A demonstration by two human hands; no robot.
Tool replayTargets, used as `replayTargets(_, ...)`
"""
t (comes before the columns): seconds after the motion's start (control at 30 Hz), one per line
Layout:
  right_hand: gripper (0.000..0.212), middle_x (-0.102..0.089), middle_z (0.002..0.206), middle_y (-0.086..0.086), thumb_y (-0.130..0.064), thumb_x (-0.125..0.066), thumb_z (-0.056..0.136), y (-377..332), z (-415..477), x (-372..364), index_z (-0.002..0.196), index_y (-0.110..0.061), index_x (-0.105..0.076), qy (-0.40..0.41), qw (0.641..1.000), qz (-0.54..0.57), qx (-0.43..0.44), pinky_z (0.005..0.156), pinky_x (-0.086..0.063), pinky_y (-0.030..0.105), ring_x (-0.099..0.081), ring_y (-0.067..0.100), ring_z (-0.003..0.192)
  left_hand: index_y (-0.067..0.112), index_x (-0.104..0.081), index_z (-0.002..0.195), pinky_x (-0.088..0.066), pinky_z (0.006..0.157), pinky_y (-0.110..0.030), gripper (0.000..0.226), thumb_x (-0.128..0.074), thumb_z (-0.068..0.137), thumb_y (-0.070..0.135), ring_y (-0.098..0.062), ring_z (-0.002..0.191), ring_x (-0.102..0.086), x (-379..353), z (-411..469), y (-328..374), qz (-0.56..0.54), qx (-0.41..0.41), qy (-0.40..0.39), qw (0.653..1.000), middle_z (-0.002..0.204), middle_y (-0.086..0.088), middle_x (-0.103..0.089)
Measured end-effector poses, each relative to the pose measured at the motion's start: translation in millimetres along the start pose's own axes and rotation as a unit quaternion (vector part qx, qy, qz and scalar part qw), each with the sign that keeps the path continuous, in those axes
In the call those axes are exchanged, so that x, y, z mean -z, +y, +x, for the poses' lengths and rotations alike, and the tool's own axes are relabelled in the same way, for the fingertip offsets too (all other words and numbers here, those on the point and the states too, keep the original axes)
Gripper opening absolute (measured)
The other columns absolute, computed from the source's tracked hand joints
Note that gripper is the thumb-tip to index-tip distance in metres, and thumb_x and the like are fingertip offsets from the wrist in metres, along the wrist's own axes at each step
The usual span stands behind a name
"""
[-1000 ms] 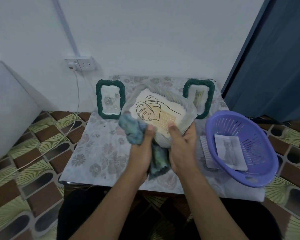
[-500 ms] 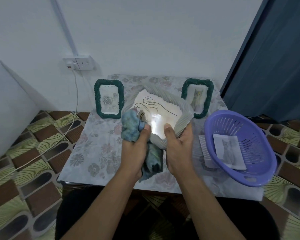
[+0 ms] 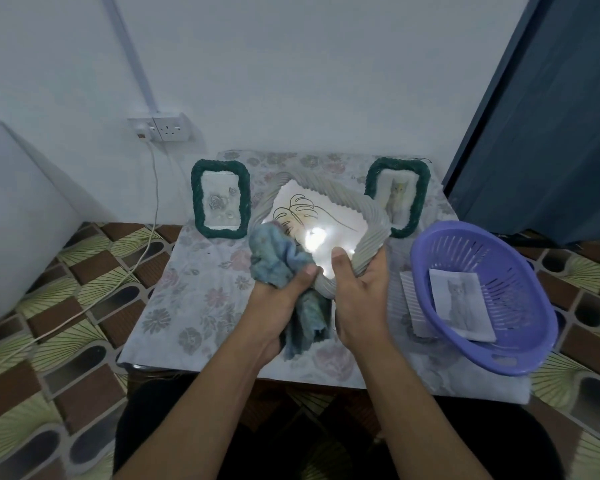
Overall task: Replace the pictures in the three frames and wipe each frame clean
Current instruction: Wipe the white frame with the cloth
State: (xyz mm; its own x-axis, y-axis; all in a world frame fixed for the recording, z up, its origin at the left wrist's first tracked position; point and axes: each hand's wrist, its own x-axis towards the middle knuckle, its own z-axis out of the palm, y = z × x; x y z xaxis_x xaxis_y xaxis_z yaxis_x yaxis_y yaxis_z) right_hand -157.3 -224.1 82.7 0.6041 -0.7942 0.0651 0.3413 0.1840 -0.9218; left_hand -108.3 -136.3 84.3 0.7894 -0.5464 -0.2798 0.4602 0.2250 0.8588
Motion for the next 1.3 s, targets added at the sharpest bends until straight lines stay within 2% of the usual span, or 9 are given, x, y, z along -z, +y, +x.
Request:
replayTargets(0.33, 0.046, -0.065, 0.133, 0.005, 0.003, -0.054, 0.098, 1.2, -2.8, 8.9, 0.138, -0.020, -0.049, -0.024, 0.998, 0.057, -0.011, 0.107, -0.048, 0.046, -0.061, 0.022, 0.124, 0.044, -0.056, 0.118, -0.049, 0.102, -0.041, 0.025, -0.055, 0.094, 0.052, -0.008, 0.110, -0.062, 1.1, 3.3, 1.1, 0.147, -0.094, 0.105, 0.979, 0.116, 0.014, -0.066)
replayTargets(0.53, 0.047, -0.068, 0.126, -0.004, 0.004, -0.055, 0.097, -1.4, 2.3, 14.2, 0.137, -0.021, -0.049, -0.019, 1.000, 0.016, -0.002, 0.098, -0.052, 0.033, -0.064, 0.014, 0.118, 0.026, -0.047, 0.141, -0.037, 0.112, -0.046, 0.057, -0.040, 0.097, 0.061, -0.018, 0.116, -0.050, 14.4, 9.9, 4.7, 0.242, -0.057, 0.170, 0.954, 0.121, 0.003, -0.053)
replayTargets(0.67, 0.049, -0.065, 0.132, 0.003, 0.002, -0.055, 0.098, -0.5, 3.1, 20.5, 0.143, -0.015, -0.045, -0.016, 1.000, 0.015, -0.011, 0.103, -0.051, 0.041, -0.063, 0.018, 0.121, 0.023, -0.057, 0.111, -0.055, 0.078, -0.027, 0.013, -0.055, 0.098, 0.026, -0.020, 0.103, -0.060, 36.6, 27.2, 16.9, 0.326, -0.125, 0.158, 0.924, 0.118, -0.004, -0.057)
replayTargets(0.77, 0.048, -0.064, 0.132, 0.002, 0.002, -0.055, 0.098, 0.0, 3.9, 21.1, 0.142, -0.014, -0.045, -0.017, 1.000, -0.010, 0.007, 0.107, -0.047, 0.047, -0.062, 0.018, 0.122, 0.015, -0.052, 0.091, -0.057, 0.051, -0.029, 0.018, -0.065, 0.086, 0.004, -0.026, 0.084, -0.064, 51.0, 38.0, 25.9, 0.390, -0.180, 0.177, 0.885, 0.099, -0.016, -0.056)
replayTargets(0.93, 0.042, -0.068, 0.124, -0.005, -0.003, -0.059, 0.097, 2.1, 3.1, 17.8, 0.133, -0.024, -0.051, -0.025, 0.996, -0.077, 0.042, 0.105, -0.049, 0.046, -0.063, 0.013, 0.119, 0.014, -0.030, 0.114, -0.049, 0.065, -0.013, 0.057, -0.065, 0.075, -0.005, -0.004, 0.088, -0.058, 39.1, 27.0, 40.7, 0.459, -0.281, 0.177, 0.824, 0.096, -0.001, -0.049)
replayTargets(1.03, 0.043, -0.068, 0.118, -0.012, -0.002, -0.058, 0.097, -0.1, 1.5, 14.2, 0.136, -0.020, -0.049, -0.038, 0.993, -0.092, 0.062, 0.100, -0.052, 0.031, -0.063, 0.005, 0.114, 0.023, -0.028, 0.120, -0.050, 0.090, -0.049, 0.064, -0.069, 0.071, 0.022, -0.025, 0.110, -0.051, 36.4, 27.3, 37.0, 0.495, -0.294, 0.129, 0.807, 0.116, -0.007, -0.046)
replayTargets(1.1, 0.044, -0.066, 0.117, -0.015, 0.001, -0.057, 0.097, -2.4, 0.4, 12.7, 0.137, -0.015, -0.048, -0.048, 0.992, -0.094, 0.074, 0.094, -0.051, 0.019, -0.063, -0.001, 0.111, 0.014, -0.034, 0.126, -0.045, 0.095, -0.054, 0.067, -0.065, 0.073, 0.041, -0.028, 0.115, -0.047, 32.2, 27.7, 32.5, 0.507, -0.290, 0.127, 0.802, 0.123, -0.009, -0.047)
replayTargets(1.2, 0.046, -0.062, 0.123, -0.014, 0.002, -0.056, 0.097, -4.9, -1.7, 10.3, 0.139, -0.012, -0.045, -0.077, 0.989, -0.100, 0.082, 0.095, -0.049, 0.015, -0.061, -0.003, 0.114, 0.010, -0.046, 0.127, -0.044, 0.092, -0.039, 0.065, -0.056, 0.085, 0.058, -0.029, 0.113, -0.051, 28.3, 31.1, 28.7, 0.540, -0.346, 0.146, 0.753, 0.124, -0.011, -0.054)
replayTargets(1.3, 0.042, -0.063, 0.124, -0.014, 0.000, -0.056, 0.098, -5.5, -3.5, 6.6, 0.134, -0.021, -0.047, -0.119, 0.981, -0.128, 0.089, 0.098, -0.048, 0.018, -0.060, 0.000, 0.117, 0.005, -0.055, 0.121, -0.039, 0.069, -0.026, 0.043, -0.055, 0.094, 0.038, -0.027, 0.086, -0.062, 25.9, 30.4, 28.4, 0.506, -0.387, 0.172, 0.751, 0.099, -0.011, -0.065)
